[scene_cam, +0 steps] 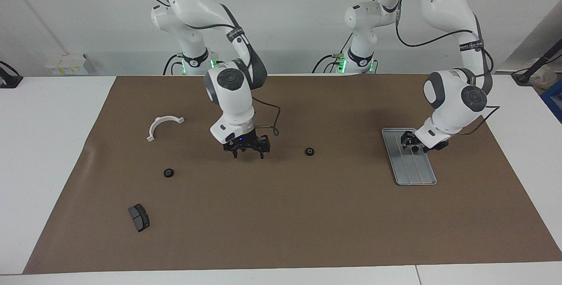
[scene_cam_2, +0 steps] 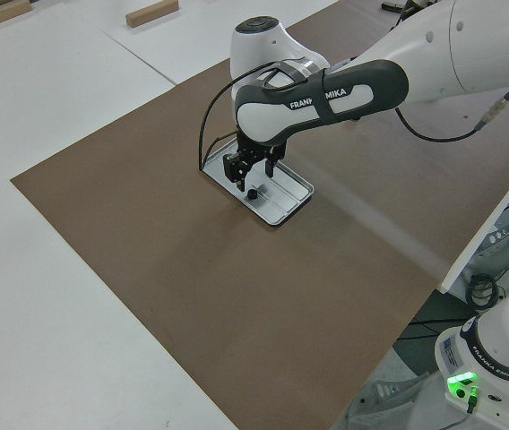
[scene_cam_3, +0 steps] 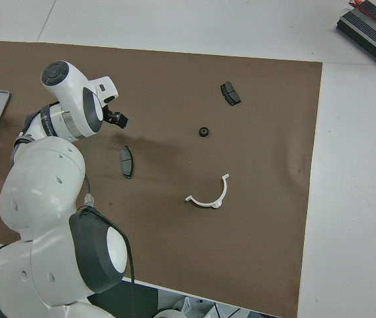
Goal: Place bearing gear from tray to pile
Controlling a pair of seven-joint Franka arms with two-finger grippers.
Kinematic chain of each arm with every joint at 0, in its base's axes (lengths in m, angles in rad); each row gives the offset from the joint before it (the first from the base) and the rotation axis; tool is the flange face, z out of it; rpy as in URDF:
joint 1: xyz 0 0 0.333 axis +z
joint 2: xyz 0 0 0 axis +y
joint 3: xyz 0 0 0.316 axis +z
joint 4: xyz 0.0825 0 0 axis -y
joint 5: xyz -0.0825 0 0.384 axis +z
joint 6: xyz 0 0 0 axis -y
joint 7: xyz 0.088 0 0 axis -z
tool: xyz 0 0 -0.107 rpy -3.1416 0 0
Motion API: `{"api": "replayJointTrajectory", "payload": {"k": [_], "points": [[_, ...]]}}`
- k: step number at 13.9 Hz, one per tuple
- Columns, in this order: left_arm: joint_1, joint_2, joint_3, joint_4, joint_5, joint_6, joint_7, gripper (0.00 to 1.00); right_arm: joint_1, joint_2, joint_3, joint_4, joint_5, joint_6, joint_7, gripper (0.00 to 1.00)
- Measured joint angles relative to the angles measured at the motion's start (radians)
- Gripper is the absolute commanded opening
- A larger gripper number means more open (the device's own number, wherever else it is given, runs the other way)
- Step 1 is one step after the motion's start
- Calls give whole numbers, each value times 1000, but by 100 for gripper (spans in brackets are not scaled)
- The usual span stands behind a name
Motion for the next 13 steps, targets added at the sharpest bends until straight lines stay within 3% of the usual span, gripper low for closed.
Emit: {"api": "replayJointTrajectory", "payload": {"k": [5, 9, 13], "points": [[27, -1, 3, -24, 0, 1, 15, 61, 156, 175, -2, 214, -4, -22, 199, 100], [33, -8, 3, -31, -4, 2, 22, 54, 209, 219, -3, 267, -16, -41, 237, 99], [33, -10, 2, -47, -4, 26, 22, 39, 227, 221, -3, 270, -18, -41, 238, 81]]}}
